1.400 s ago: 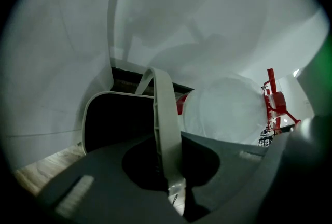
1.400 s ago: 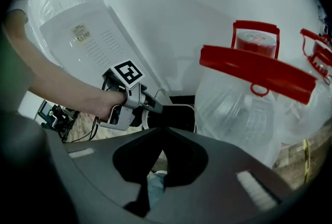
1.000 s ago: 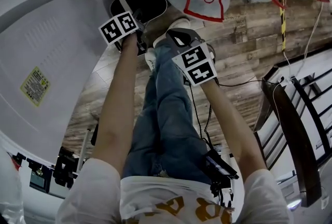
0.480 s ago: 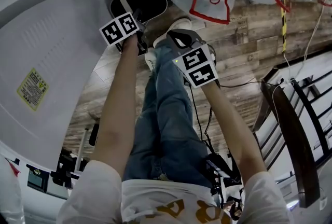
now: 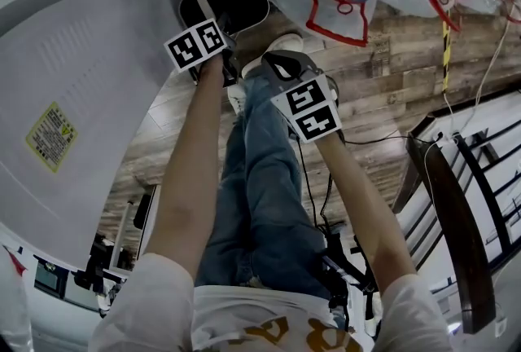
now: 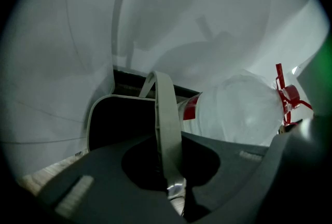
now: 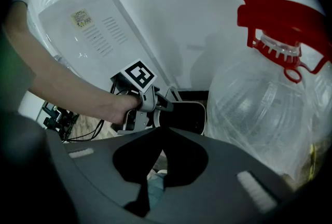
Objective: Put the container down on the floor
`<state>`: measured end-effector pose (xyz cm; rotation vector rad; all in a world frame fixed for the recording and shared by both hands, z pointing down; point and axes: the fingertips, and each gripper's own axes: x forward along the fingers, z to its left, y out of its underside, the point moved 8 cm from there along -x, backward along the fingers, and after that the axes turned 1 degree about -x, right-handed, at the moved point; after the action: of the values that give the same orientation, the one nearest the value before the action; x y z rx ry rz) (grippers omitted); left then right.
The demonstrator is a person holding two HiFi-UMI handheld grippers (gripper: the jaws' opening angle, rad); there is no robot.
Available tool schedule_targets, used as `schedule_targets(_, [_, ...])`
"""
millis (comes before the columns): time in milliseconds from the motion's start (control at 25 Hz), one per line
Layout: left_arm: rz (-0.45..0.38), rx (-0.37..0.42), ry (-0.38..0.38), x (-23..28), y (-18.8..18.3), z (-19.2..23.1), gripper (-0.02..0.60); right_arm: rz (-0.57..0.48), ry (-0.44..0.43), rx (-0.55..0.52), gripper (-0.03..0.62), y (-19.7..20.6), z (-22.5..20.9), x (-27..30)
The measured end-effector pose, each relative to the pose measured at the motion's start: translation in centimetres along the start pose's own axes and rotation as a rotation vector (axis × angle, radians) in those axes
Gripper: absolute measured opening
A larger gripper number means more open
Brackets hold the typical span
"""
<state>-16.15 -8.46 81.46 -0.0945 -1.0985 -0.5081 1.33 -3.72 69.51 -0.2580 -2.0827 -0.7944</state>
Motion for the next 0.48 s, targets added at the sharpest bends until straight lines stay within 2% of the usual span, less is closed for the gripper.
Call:
schedule_targets(200, [0.002,0.018,-0.035,0.1,0.5,0.4,0.017,0.003,0.014,0.01,0.028,0.5,-0.5,0.1])
schedule_targets(360, [0.017,0.05,-0.156,-0.9,1.3,1.3,0.023,-0.001,0.027,0.019,0.028,0.7,-0.4,-0.2])
schedule_targets(480, [0.003,0.044,-0.216,-1.4,1.4,2.1,0.048,-0.004,0.029,0.023,0.028,0.8,-0.4,-0.4])
